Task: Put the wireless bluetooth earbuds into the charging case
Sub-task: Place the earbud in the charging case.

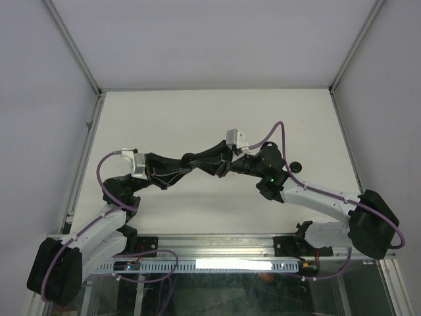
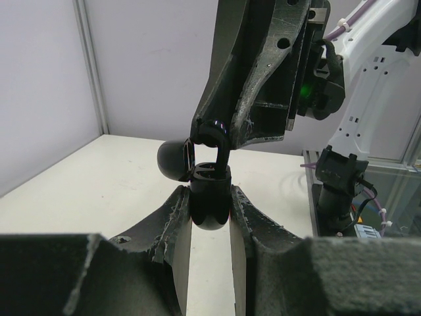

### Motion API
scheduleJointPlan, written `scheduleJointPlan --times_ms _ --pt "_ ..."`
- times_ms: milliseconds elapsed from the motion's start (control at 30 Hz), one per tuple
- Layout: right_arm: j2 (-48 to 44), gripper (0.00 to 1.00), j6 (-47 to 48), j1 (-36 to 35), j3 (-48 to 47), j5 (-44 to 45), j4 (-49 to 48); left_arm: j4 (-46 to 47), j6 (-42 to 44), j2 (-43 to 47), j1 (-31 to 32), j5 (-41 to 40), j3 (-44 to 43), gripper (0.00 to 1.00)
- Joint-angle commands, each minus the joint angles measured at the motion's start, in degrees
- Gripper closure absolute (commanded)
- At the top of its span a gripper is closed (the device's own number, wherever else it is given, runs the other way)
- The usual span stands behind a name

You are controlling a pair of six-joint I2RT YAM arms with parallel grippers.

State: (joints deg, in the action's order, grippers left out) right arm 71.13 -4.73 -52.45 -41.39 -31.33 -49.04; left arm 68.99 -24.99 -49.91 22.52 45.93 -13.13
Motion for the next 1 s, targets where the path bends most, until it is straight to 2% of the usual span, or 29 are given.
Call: scheduleJointPlan --times_ms 0,433,667,967 --pt "-1.0 0.85 2.7 -0.4 0.2 -1.4 2.7 4.6 -0.8 0.7 0.0 -1.9 -0.4 0.9" --pt "0.0 0.75 6.6 -0.4 -1.7 -7.5 9.1 5.6 -2.1 0.2 0.0 -1.9 -0.2 0.9" --pt "-0.3 0.72 7.3 -0.2 -1.9 -7.7 11.0 8.7 -3.4 -0.5 0.0 -1.5 0.2 0.9" --pt "-2.0 0.69 6.7 -0.2 -6.0 -7.9 17.8 6.1 -1.5 -1.1 0.0 -0.7 -0.2 0.9"
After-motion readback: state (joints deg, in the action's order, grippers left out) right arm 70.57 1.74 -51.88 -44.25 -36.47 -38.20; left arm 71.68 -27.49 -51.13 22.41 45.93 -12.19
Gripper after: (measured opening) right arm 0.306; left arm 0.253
